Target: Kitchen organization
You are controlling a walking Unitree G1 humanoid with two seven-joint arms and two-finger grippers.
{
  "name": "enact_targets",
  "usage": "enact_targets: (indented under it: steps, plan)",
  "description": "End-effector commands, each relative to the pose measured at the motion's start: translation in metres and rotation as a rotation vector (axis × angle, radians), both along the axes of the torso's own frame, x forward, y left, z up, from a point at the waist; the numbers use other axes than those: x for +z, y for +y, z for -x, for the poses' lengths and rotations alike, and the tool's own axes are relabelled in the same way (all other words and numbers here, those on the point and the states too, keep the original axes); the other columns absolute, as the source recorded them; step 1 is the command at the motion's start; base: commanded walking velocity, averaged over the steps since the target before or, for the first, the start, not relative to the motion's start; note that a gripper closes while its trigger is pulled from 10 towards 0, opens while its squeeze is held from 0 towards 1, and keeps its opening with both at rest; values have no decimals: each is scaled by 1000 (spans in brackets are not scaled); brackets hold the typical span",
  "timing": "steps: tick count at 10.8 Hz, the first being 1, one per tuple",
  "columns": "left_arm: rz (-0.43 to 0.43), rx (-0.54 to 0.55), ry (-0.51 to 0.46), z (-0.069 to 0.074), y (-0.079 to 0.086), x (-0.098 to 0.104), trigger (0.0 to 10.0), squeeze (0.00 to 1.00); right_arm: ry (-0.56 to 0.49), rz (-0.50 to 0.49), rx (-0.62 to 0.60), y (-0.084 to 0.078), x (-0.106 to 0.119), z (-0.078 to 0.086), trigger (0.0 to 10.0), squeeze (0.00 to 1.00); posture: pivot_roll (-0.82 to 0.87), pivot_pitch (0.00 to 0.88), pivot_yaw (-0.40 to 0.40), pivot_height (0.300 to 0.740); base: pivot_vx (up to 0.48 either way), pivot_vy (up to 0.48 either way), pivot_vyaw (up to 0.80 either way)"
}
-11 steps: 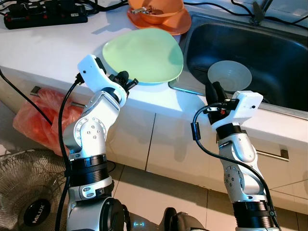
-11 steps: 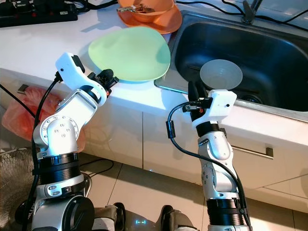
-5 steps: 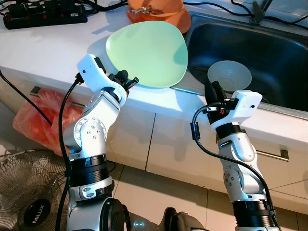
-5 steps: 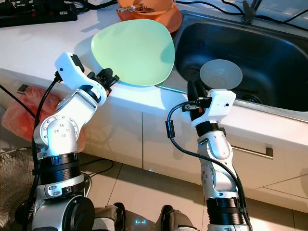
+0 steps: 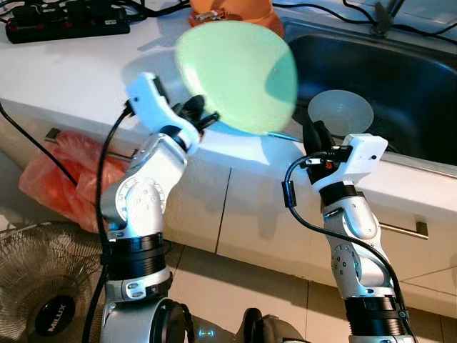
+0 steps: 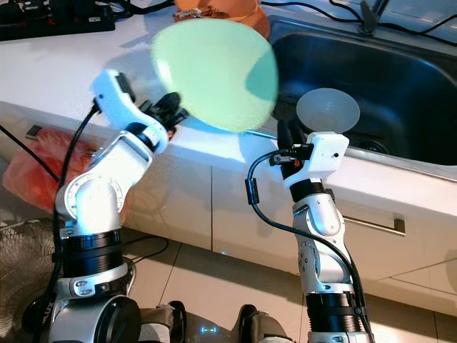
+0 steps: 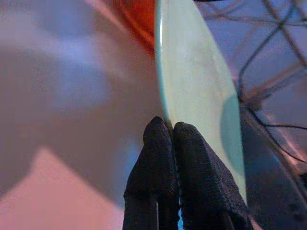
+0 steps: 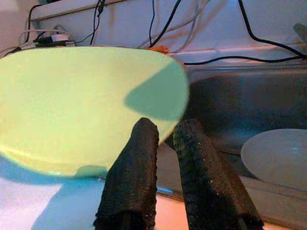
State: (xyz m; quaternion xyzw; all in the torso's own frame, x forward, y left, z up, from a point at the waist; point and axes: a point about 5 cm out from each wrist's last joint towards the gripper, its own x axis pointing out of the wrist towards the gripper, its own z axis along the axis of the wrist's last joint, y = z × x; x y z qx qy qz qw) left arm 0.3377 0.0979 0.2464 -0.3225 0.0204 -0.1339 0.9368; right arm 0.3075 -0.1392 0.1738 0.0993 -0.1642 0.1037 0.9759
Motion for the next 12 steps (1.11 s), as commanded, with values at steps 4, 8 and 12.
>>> enact_targets:
  steps: [4,8,12]
  plan:
    - [16,-83,-70,8,-19,4,10000,0,15,6,-16,-4,-3,-1,10000,0,102,195,-58,740,0,0,0]
    - [66,-77,-113,9,-17,7,10000,0,12,-3,-21,-5,-2,-2,10000,0,106,193,-61,740,0,0,0]
    - [124,-55,-163,10,-12,9,0,0,10,-6,-24,-6,-2,-2,10000,0,106,195,-62,740,0,0,0]
